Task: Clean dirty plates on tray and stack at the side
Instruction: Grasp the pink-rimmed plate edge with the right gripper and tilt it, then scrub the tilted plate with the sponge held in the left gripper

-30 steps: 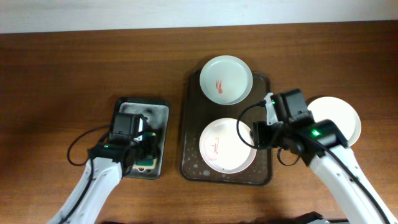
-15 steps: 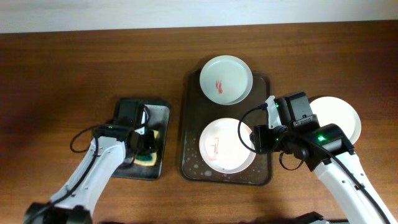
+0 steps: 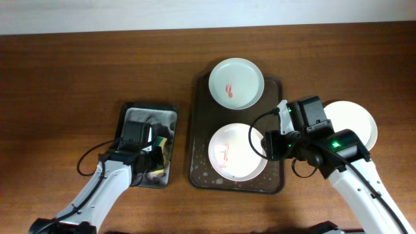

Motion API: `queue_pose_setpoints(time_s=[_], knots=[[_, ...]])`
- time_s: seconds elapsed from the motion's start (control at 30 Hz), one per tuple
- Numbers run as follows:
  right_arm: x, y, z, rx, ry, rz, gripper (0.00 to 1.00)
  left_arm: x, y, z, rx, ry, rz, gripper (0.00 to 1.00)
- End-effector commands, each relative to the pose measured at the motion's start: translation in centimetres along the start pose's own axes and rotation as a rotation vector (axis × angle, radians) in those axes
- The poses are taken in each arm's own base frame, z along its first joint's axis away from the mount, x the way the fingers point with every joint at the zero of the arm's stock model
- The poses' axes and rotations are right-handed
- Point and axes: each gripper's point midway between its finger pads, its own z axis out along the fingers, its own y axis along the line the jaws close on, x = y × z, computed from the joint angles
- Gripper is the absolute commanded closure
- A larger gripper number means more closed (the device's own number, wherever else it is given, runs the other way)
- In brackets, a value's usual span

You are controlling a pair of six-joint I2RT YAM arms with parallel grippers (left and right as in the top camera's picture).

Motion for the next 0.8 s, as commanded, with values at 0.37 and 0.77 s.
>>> queue_pose_setpoints(time_s=[0.37,0.77], knots=[[1.0,-4.3,9.3,0.173,0.228,0.088,0.48,-6.4,-10.7,-13.2,0.261,-0.108,0.253,1.00],[4.2,-7.0,16.7,-0.006,0.460,0.169,0.96,-2.2,-20.3,-5.8,0.339,0.067,0.280,1.00]])
